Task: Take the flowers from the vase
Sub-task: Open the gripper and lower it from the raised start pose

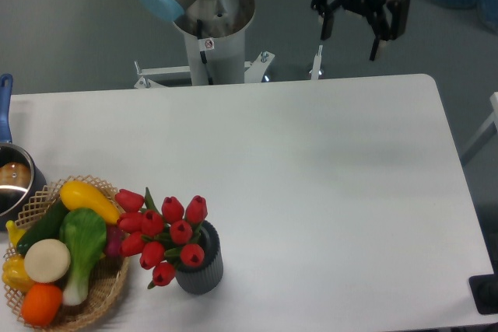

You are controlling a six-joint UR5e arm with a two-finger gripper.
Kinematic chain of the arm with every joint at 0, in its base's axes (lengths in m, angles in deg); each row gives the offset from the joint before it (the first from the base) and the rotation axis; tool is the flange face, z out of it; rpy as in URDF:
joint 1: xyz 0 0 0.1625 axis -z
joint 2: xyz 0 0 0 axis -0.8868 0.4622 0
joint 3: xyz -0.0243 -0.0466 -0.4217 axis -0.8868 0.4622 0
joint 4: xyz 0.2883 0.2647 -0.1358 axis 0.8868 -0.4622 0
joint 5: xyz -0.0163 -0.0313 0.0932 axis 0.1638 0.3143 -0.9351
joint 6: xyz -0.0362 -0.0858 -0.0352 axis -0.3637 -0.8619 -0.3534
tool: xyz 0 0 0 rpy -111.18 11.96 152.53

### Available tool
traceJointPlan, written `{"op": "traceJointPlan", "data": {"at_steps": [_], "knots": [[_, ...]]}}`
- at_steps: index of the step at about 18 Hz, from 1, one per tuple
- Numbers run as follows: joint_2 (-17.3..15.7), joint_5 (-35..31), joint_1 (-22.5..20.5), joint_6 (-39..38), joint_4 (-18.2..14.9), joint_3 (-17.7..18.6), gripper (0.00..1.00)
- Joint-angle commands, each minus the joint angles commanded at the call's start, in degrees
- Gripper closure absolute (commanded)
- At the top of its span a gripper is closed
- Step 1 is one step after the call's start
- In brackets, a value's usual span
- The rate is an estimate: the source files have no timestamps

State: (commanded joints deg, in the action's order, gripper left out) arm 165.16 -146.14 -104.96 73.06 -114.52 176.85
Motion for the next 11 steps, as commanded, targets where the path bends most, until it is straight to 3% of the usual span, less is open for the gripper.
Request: {"op": "traceJointPlan", "data": {"at_steps": [5,11], "knots": [[0.35,9.33,0.18,-7.74,12.58,5.63,0.00],[1.67,15.83,0.44,-9.33,13.82,6.25,0.00]]}}
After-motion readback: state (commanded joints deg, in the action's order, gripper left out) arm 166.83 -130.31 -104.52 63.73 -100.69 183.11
